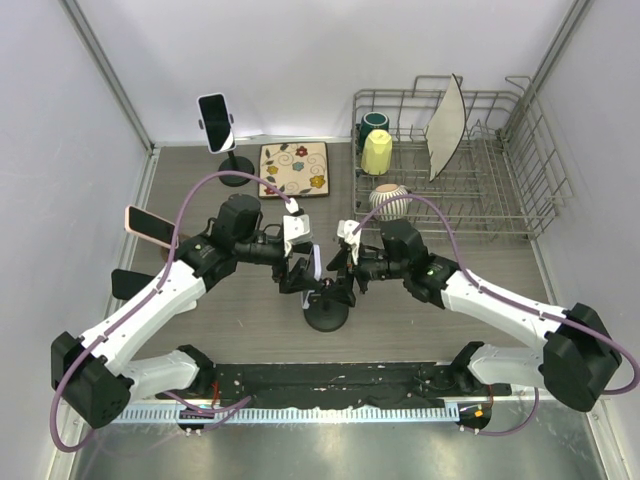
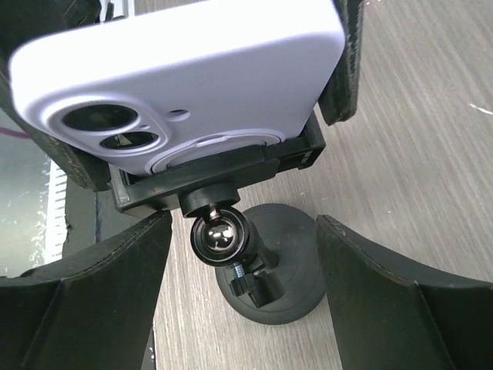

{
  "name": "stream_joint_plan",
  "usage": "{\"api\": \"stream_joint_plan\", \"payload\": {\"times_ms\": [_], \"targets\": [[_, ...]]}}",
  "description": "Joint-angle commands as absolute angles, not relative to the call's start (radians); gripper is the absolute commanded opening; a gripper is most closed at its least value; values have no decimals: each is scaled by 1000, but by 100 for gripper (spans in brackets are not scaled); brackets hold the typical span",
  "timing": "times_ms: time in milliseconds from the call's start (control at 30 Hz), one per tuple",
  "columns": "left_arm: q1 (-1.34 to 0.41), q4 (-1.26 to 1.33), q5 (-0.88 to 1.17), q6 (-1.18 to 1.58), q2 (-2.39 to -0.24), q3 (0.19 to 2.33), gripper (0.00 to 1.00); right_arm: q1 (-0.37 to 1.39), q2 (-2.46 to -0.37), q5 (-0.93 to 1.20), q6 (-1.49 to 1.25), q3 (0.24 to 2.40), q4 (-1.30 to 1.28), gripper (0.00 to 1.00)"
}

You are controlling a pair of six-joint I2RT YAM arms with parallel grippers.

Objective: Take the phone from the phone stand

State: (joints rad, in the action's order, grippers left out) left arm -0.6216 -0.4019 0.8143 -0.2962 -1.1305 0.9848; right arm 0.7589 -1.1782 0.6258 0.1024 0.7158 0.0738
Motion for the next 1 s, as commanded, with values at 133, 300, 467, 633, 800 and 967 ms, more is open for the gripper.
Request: {"api": "stream_joint_plan", "payload": {"times_ms": [133, 300, 467, 633, 800, 967], "targets": [[-627, -278, 917, -285, -1111, 1020, 26, 768, -1221, 767, 126, 762, 98, 78], [-627, -268, 942, -278, -1117, 1020, 26, 782, -1235, 767, 132, 752, 103, 73], [-629, -265, 943, -275, -1121, 1022, 27, 792, -1247, 758, 129, 744, 124, 66], [-630, -262, 945, -268, -1120, 1022, 28, 799, -1244, 726, 127, 736, 133, 51], [-630, -249, 911, -259, -1106, 1017, 45, 799, -1213, 672, 121, 710, 146, 20], [-630, -213, 848, -242, -1062, 1003, 59, 801, -1149, 551, 110, 689, 159, 1]]}}
